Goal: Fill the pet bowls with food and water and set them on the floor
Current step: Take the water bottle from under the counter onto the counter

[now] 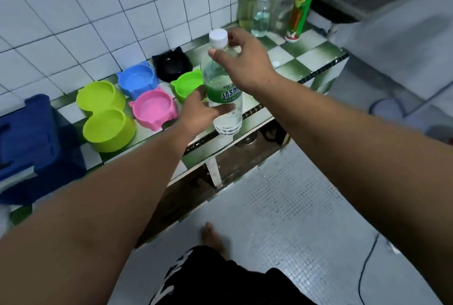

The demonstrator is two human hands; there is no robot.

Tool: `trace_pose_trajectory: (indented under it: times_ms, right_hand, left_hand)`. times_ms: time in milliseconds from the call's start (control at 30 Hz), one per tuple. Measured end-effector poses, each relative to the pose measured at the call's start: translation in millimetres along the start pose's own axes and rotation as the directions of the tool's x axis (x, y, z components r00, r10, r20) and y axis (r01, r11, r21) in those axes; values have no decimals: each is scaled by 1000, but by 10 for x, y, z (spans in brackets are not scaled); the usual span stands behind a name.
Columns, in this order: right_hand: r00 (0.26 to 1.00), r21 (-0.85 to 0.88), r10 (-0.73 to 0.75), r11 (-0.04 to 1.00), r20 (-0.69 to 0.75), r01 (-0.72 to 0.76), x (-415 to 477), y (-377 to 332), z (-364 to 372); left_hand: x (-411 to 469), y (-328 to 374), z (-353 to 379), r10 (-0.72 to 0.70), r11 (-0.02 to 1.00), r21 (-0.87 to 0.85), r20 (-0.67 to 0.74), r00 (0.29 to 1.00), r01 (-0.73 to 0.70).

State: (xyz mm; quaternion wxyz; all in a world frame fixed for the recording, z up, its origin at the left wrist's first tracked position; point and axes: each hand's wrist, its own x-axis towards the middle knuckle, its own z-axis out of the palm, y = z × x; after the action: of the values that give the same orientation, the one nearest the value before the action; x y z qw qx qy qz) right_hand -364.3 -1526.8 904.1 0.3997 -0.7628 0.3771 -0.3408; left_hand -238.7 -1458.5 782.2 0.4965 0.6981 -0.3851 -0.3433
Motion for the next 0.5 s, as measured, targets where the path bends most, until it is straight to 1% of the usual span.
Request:
trace_pose_trajectory:
  times_ms: [100, 233, 333, 433, 500]
  right_hand:
    - [997, 24, 37, 999, -63, -36, 399, 60, -42]
    - [986, 23, 67, 998, -151, -64, 926, 202, -70]
    - [980, 40, 91, 996, -178, -86, 1285, 328, -129]
    - [973, 39, 101, 995, -209, -95, 1647, 507, -198]
    - [973, 40, 106, 994, -205, -99, 1875, 652, -235]
  left_hand:
    - [511, 100, -13, 18, 1000, -2, 33, 999, -18]
    - [1178, 250, -5, 42, 998, 39, 92, 995, -46]
    - [1597, 362, 72, 45, 995, 79, 118, 992, -54]
    - [1978, 411, 215, 46, 992, 115, 115, 992, -59]
    - [2230, 422, 321, 61, 991, 115, 115, 992, -75]
